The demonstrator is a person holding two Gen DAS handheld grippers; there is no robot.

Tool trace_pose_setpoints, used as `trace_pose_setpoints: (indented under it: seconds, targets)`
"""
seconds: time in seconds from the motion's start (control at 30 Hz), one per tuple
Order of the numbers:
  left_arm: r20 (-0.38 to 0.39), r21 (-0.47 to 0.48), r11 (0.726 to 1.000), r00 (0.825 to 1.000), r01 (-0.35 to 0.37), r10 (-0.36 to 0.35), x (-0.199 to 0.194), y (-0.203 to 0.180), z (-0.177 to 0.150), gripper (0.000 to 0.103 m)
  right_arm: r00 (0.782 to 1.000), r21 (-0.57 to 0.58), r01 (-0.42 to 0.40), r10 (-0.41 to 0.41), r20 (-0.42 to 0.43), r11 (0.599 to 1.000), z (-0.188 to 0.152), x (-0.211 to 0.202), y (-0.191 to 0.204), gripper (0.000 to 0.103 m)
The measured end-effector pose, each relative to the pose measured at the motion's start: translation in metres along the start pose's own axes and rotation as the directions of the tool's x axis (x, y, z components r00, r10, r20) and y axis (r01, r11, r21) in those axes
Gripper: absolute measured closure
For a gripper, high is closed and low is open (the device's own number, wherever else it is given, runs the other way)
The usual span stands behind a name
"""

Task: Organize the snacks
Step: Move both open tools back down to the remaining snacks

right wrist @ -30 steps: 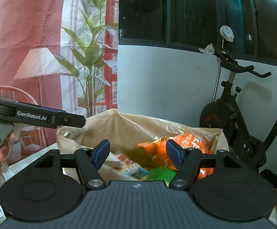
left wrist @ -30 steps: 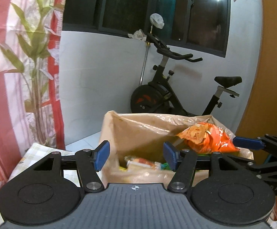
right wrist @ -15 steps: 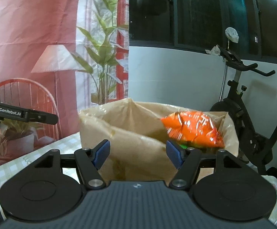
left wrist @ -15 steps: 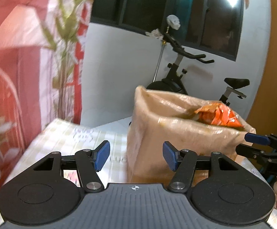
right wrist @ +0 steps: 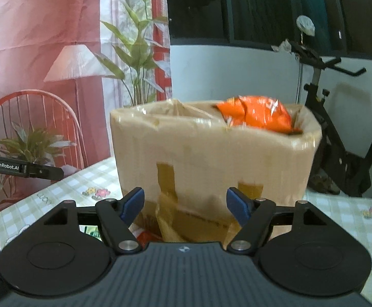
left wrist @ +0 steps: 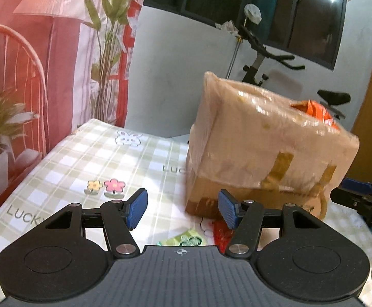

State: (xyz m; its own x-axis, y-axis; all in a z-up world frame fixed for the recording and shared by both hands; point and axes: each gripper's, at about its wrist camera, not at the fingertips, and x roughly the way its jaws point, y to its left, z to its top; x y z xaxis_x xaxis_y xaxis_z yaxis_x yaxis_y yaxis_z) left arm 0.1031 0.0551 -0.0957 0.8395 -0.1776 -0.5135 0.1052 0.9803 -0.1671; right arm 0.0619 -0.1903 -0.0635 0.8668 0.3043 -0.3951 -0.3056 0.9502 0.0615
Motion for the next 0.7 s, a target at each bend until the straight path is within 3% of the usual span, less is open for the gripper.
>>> trace_pose_setpoints:
  seconds: [0.43,0.7]
  targets:
    - [-0.038,-0.033,0.999,0.999,-0.037,0.036,0.002,0.007,-0.03,0.04,0.994,0.029,0.019,-0.015,-0.113,0.999,-0.05,0.001,-0.003,0.029]
    - [-0.113,-0.042,0.997,0.992,-0.062,0.057,0.013,0.01,-0.051,0.04,0.976,0.07,0.039,-0.023,-0.215,0.997,-0.084,0.003,-0.011,0.029]
